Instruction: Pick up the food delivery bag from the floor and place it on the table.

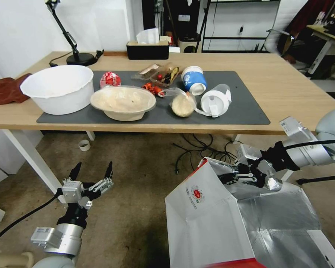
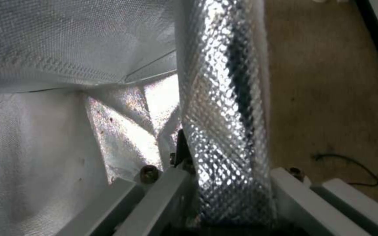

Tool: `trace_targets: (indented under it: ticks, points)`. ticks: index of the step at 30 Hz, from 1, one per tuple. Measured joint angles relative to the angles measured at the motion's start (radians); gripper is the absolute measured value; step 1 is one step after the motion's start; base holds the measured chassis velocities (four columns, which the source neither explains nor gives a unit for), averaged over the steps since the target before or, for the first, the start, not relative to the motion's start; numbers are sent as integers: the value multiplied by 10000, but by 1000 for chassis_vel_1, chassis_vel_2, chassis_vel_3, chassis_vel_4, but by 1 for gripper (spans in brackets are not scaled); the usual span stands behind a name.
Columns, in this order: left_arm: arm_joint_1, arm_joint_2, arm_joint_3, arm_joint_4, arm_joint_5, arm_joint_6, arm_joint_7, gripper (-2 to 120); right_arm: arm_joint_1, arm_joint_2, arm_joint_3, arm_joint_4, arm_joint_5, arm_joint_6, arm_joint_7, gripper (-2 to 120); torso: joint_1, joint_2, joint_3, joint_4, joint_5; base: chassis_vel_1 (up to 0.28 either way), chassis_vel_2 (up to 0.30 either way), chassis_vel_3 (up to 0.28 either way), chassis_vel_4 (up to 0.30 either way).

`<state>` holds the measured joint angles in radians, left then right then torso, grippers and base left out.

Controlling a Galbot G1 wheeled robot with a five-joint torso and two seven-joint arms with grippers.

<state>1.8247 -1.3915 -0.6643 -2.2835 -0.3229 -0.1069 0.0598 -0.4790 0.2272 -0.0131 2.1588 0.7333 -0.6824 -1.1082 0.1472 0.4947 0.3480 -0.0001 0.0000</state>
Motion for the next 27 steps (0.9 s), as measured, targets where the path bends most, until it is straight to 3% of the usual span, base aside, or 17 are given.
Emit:
trace_targets:
  ticks: [27]
  points:
    - [150,-79,3,-96,66,-44,30,100,-6,30,-1,67,-30,-11,-7,0,414,1099,682,1,0,0,0,0,0]
